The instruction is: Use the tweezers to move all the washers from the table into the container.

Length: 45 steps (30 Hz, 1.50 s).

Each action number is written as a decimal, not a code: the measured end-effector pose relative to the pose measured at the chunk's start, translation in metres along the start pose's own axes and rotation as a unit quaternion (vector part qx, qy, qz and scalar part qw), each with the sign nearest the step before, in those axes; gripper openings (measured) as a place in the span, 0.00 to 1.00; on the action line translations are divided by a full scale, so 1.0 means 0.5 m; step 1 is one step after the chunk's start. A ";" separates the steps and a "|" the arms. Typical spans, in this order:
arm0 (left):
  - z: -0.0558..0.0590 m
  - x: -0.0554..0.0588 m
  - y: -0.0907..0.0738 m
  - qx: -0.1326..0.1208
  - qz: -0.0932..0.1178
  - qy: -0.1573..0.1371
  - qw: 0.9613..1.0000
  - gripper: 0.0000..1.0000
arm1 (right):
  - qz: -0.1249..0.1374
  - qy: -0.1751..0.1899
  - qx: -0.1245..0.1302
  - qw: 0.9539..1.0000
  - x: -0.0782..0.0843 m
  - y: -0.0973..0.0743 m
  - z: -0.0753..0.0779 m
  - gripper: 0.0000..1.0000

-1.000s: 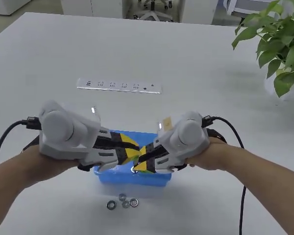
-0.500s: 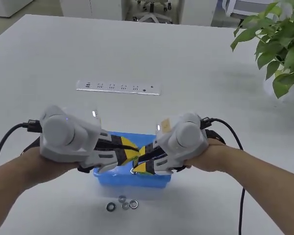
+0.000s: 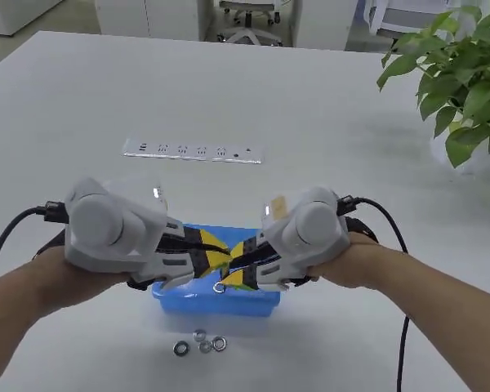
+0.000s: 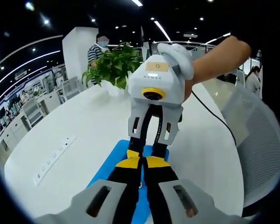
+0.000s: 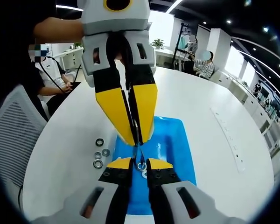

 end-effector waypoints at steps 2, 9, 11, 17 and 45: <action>0.002 -0.005 0.000 0.001 0.002 0.000 1.000 0.06 | -0.002 -0.001 0.001 1.000 0.000 -0.004 -0.002 0.14; 0.011 -0.023 -0.003 0.001 0.006 -0.003 1.000 0.06 | -0.002 -0.001 0.017 1.000 -0.012 -0.025 -0.005 0.18; 0.013 -0.029 -0.006 -0.001 0.008 -0.006 1.000 0.06 | 0.000 0.000 0.021 1.000 -0.016 -0.032 -0.005 0.18; 0.011 -0.040 -0.014 -0.006 0.010 -0.006 1.000 0.06 | 0.000 0.004 0.035 0.999 -0.022 -0.051 -0.009 0.22; 0.025 -0.089 -0.058 -0.020 0.003 -0.020 1.000 0.06 | 0.000 0.036 0.094 0.995 -0.032 -0.123 -0.036 0.53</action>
Point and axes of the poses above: the centre of the closed fingertips' face, and the gripper's own axes: y roughly forward along the fingers, z roughly to its right, x roughly out of its underside, the point moved 2 cm from there along -y, roughly backward along the fingers, and after that the axes turned 14 degrees about z, right-handed, at the moved point
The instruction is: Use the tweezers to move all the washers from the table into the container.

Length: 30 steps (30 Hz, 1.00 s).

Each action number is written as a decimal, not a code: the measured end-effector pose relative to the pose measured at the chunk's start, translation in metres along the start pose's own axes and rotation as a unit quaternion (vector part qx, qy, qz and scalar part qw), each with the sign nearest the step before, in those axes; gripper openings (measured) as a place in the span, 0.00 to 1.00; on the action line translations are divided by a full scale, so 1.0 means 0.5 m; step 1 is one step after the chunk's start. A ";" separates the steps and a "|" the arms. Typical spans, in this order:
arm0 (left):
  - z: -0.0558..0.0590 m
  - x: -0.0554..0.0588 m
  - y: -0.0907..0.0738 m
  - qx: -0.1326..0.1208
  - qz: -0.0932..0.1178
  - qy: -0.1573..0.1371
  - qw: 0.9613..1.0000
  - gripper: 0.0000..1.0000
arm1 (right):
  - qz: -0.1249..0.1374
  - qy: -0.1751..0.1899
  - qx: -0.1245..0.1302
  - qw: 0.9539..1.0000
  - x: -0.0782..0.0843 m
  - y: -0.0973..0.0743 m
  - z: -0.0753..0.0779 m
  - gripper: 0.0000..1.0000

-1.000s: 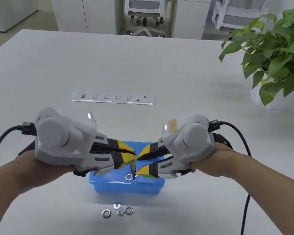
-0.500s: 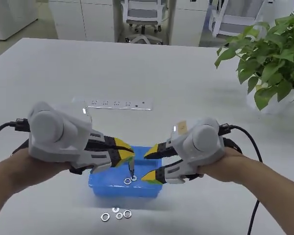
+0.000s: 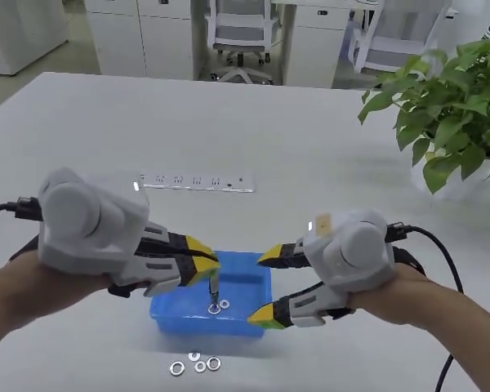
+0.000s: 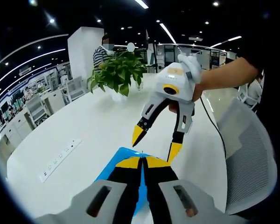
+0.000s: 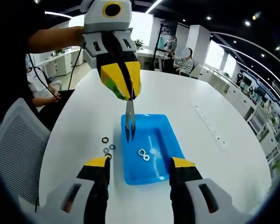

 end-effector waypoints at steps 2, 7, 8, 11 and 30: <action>0.003 0.000 -0.003 0.001 -0.001 0.000 1.000 0.06 | -0.002 0.002 0.003 1.000 0.001 -0.004 -0.003 0.55; 0.014 -0.005 -0.010 0.003 0.001 -0.004 1.000 0.06 | -0.007 0.022 0.017 1.000 0.010 -0.016 -0.011 0.63; 0.015 -0.005 -0.011 0.004 0.001 -0.005 1.000 0.06 | -0.008 0.026 0.019 0.999 0.011 -0.017 -0.012 0.65; 0.022 -0.003 -0.014 0.007 -0.001 -0.005 1.000 0.06 | -0.006 0.036 0.025 0.999 0.013 -0.022 -0.020 0.69; 0.058 0.029 -0.013 0.022 -0.006 -0.005 1.000 0.06 | 0.032 0.074 0.054 0.995 0.008 -0.034 -0.046 0.94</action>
Point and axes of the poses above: the centre of the closed fingertips' face, and the gripper's own axes: y roughly forward along the fingers, z roughly to its right, x roughly out of its underside, the point moved 2 cm from there along -y, roughly backward along the fingers, and after that the axes turned 14 degrees about z, right-handed, at the moved point
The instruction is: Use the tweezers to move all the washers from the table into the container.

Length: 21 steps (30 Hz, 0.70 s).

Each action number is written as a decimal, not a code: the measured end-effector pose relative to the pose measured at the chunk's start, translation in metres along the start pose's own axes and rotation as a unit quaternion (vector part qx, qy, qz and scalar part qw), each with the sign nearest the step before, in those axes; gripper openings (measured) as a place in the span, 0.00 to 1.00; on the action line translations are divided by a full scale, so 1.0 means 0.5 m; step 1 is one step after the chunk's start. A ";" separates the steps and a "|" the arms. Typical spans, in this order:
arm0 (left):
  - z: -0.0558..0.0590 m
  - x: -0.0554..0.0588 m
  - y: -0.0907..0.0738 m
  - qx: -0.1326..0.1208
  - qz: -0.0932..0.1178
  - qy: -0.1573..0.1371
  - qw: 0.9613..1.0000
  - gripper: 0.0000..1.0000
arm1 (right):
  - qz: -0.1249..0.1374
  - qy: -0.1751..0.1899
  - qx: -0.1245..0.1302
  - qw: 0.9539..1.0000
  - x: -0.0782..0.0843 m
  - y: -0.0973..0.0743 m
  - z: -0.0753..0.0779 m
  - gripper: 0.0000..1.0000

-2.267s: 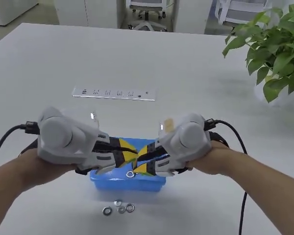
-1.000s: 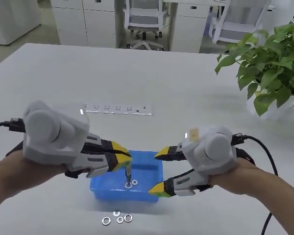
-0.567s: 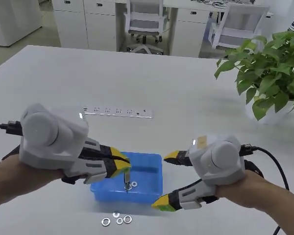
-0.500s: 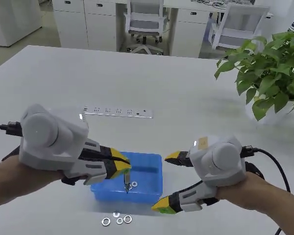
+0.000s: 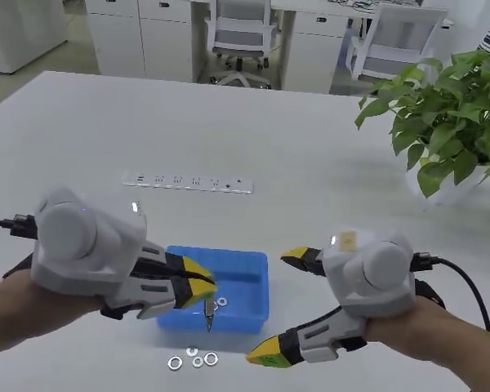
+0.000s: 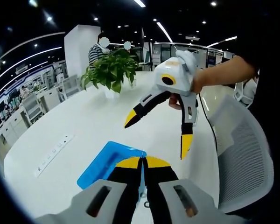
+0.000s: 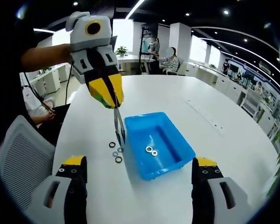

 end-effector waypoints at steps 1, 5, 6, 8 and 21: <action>0.001 0.002 0.001 0.001 0.001 -0.002 1.000 0.06 | 0.005 0.003 -0.001 1.000 0.000 -0.001 -0.004 0.95; 0.006 0.011 0.005 0.003 0.001 -0.005 1.000 0.06 | 0.013 0.009 -0.004 1.000 0.004 0.000 -0.014 0.96; 0.007 0.013 0.006 0.004 0.001 -0.006 1.000 0.06 | 0.014 0.009 -0.005 1.000 0.005 0.000 -0.015 0.96; 0.009 0.019 0.009 0.005 0.000 -0.006 1.000 0.06 | 0.016 0.009 -0.006 1.000 0.008 0.000 -0.019 0.96; 0.013 0.047 0.021 0.005 -0.007 -0.014 1.000 0.06 | 0.023 0.004 -0.021 0.999 0.020 -0.004 -0.043 0.93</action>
Point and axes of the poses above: the centre of the closed fingertips' face, and the gripper's own axes: y roughly forward along the fingers, z roughly to its right, x roughly out of its underside, the point moved 2 cm from there along -y, roughly backward along the fingers, and after that the axes turned 14 degrees about z, right-handed, at the moved point
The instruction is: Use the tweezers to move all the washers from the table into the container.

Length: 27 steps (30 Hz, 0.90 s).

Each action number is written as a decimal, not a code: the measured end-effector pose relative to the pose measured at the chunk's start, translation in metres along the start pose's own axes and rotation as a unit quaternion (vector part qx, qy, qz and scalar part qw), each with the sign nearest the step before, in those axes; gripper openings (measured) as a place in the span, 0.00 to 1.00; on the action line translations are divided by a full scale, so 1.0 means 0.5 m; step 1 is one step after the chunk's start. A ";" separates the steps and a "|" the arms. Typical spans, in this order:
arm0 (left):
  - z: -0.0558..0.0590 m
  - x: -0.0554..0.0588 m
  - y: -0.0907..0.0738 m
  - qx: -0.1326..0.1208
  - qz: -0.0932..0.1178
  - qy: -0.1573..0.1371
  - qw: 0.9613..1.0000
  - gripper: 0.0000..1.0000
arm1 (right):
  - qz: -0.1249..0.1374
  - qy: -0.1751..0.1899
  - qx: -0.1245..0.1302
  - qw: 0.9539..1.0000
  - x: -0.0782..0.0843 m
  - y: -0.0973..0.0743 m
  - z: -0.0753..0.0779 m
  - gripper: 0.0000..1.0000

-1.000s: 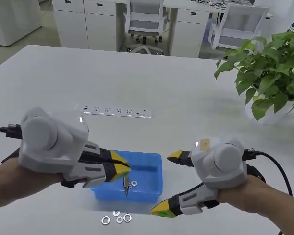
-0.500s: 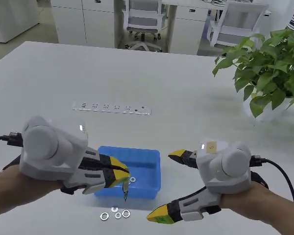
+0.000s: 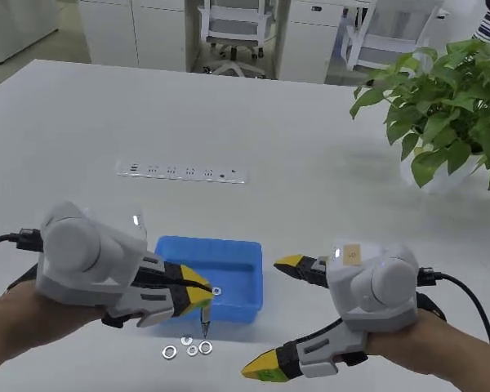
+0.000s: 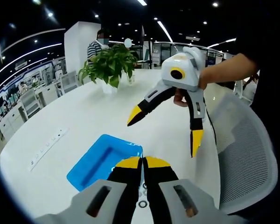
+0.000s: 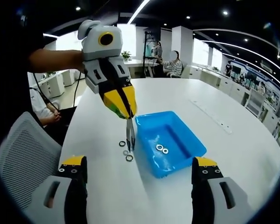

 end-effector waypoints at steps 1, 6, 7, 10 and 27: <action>0.000 0.001 0.001 0.000 -0.001 0.001 1.000 0.06 | 0.000 0.000 0.000 1.000 0.001 0.000 0.000 0.93; 0.002 0.006 0.006 -0.001 0.001 -0.004 1.000 0.06 | 0.001 0.001 -0.004 1.000 0.005 0.001 -0.007 0.92; 0.002 0.006 0.007 0.000 0.002 -0.004 1.000 0.06 | 0.001 0.001 -0.004 1.000 0.006 0.001 -0.008 0.92; 0.004 0.010 0.011 0.000 0.000 -0.002 1.000 0.06 | 0.003 0.000 -0.008 1.000 0.009 0.002 -0.013 0.90; 0.005 0.026 0.011 0.004 -0.006 -0.002 1.000 0.06 | -0.001 -0.004 -0.037 0.999 0.020 0.015 -0.037 0.78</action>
Point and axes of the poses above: the centre of the closed fingertips' face, and the gripper's own axes: y roughly forward along the fingers, z roughly to its right, x roughly out of its underside, the point moved 2 cm from there along -y, roughly backward along the fingers, and after that the axes turned 14 degrees about z, right-handed, at the moved point
